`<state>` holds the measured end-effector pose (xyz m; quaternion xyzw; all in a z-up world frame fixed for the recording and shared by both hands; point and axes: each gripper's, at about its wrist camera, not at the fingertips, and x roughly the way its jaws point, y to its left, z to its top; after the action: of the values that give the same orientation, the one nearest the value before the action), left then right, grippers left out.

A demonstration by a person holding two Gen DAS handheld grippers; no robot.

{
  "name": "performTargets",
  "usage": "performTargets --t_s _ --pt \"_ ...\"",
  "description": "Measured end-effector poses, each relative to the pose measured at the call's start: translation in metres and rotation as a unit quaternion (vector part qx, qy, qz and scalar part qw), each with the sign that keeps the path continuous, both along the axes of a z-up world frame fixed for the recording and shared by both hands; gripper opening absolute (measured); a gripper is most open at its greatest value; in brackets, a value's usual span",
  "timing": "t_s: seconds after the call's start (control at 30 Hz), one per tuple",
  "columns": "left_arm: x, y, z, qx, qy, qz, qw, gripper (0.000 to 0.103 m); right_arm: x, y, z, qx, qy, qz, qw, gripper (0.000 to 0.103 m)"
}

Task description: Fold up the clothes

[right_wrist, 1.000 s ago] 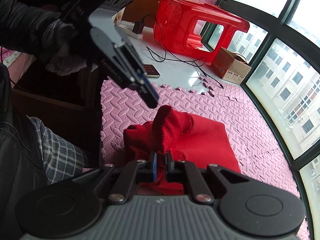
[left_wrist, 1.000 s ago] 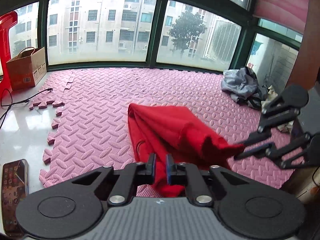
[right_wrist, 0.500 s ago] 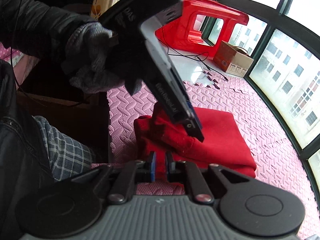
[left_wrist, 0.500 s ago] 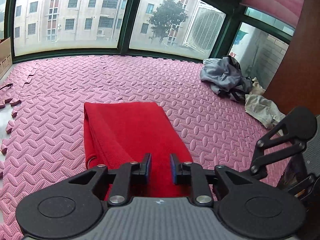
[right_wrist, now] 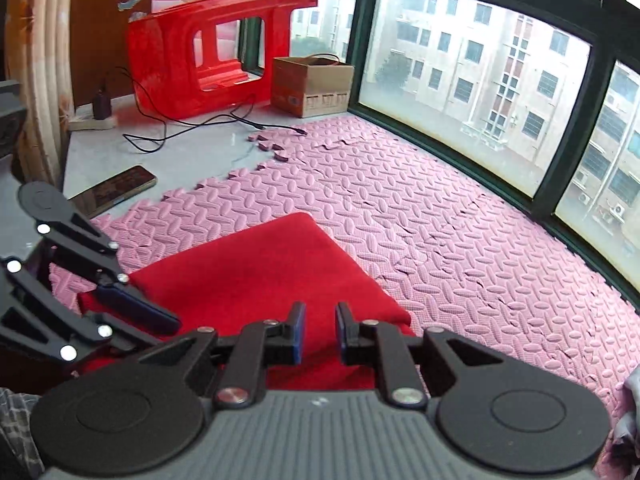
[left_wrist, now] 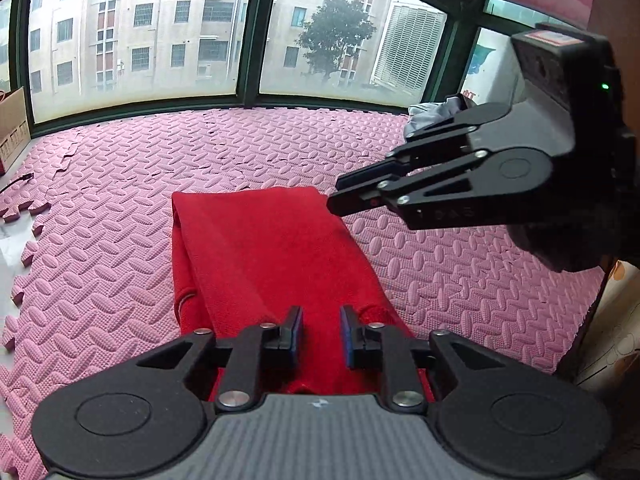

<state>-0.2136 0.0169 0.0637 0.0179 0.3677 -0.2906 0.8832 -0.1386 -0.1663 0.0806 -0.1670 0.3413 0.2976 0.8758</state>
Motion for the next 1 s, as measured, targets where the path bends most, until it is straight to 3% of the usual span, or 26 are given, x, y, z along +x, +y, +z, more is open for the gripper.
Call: performTargets --t_s 0.27,0.57,0.83,1.0 --pt "0.001 0.005 -0.009 -0.018 0.009 0.004 0.9998 0.022 0.028 -0.009 -0.05 0.006 0.05 -0.052 0.997 0.015" --pt "0.0 0.011 -0.012 -0.043 0.017 0.015 0.9988 0.022 0.041 0.017 -0.014 0.015 0.032 -0.013 0.999 0.021" --pt "0.0 0.014 -0.014 -0.054 0.021 0.02 0.9981 0.022 0.071 0.07 -0.034 -0.002 0.05 0.026 0.998 0.022" --pt "0.003 0.018 -0.015 -0.062 0.027 0.02 0.9975 0.022 0.075 0.076 -0.051 -0.009 0.059 0.021 0.998 0.022"
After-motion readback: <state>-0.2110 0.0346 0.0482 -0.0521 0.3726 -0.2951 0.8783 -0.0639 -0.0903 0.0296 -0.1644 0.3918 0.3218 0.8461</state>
